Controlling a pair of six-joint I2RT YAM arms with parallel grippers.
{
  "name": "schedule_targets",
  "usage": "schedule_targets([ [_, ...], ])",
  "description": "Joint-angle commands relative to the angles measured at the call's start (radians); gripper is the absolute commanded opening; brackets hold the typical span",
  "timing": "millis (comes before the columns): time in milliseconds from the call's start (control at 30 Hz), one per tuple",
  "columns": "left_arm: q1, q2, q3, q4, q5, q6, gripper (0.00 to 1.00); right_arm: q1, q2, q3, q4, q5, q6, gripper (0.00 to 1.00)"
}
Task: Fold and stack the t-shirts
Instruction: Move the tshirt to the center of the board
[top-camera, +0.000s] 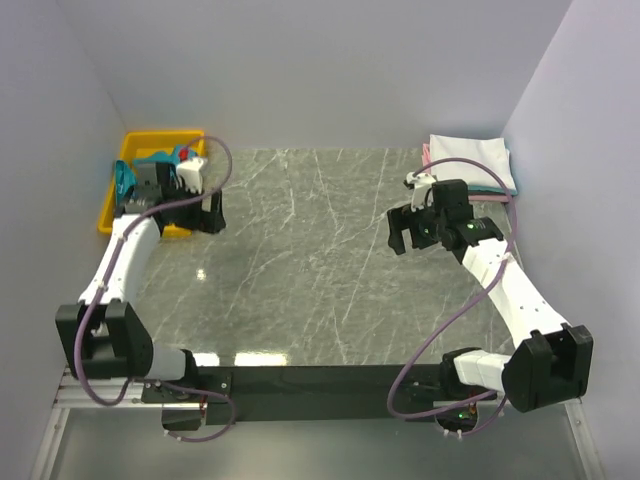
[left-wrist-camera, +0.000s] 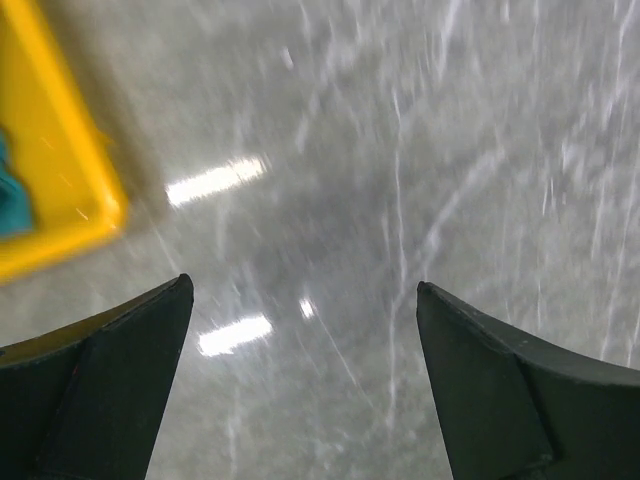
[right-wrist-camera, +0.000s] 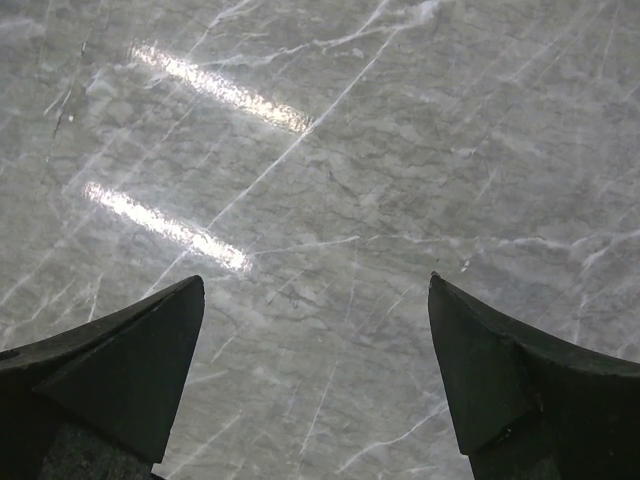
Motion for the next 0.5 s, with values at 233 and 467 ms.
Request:
schedule_targets([
  [233,0.175,0.482,0.661,-0.036,-0.027,-0.014,0.99,-0.004,0.058,0.05,-0.001,-0.017,-0.007,0.99],
  [467,0.247,0.822,0.959,-0.117,-0.09,0.065,0.99,-0.004,0.101,0.049,0.01,-0.014,-0.005,0.99],
])
